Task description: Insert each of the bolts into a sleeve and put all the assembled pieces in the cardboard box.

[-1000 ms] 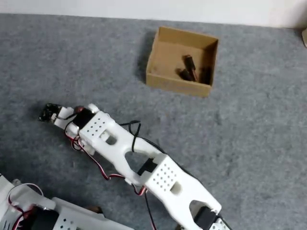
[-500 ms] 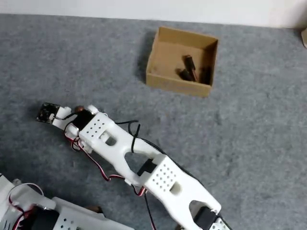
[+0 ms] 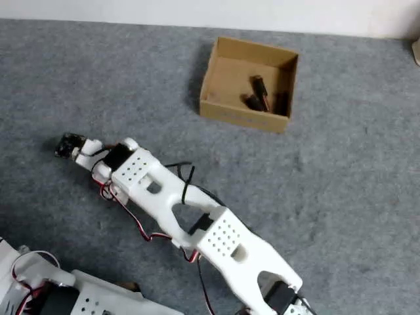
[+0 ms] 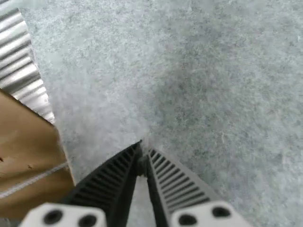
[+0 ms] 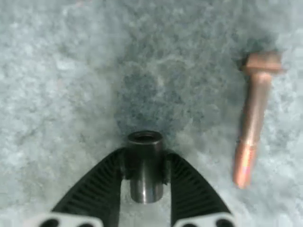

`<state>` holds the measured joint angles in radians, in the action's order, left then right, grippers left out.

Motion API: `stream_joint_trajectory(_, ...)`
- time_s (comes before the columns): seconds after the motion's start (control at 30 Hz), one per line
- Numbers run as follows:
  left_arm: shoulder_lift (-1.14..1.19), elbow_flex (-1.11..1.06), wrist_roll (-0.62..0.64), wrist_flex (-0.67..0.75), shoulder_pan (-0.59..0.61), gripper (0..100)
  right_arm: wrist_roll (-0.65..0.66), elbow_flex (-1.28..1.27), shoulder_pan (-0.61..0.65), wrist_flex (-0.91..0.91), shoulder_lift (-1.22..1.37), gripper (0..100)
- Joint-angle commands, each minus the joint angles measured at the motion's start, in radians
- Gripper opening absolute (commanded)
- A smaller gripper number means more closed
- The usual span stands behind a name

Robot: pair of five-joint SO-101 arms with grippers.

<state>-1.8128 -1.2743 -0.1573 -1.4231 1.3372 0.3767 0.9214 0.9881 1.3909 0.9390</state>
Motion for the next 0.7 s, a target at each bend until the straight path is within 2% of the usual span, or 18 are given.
stream_joint_trajectory(0.0,-0.002,-0.024,0.0,0.103,0.007,1,-0.018,0.222,-0.14,0.209,-0.156,0.5)
stream_joint_trajectory(0.13,-0.004,-0.01,0.0,0.236,-0.018,1,-0.023,0.472,-0.268,0.375,-0.262,0.5)
stream_joint_trajectory(0.23,-0.001,0.056,0.002,0.362,-0.136,1,-0.023,0.518,-0.377,0.372,-0.323,0.5)
stream_joint_trajectory(0.3,0.004,0.114,0.006,0.39,-0.291,1,-0.018,0.495,-0.43,0.371,-0.36,0.5)
stream_joint_trajectory(0.4,0.045,0.191,0.066,0.358,-0.587,1,-0.023,0.461,-0.487,0.372,-0.406,0.5)
stream_joint_trajectory(0.5,0.219,0.246,0.13,0.331,-0.843,1,-0.023,0.403,-0.513,0.372,-0.461,0.5)
stream_joint_trajectory(0.67,0.751,0.42,0.354,0.387,-1.04,1,-0.023,0.309,-0.512,0.372,-0.582,0.5)
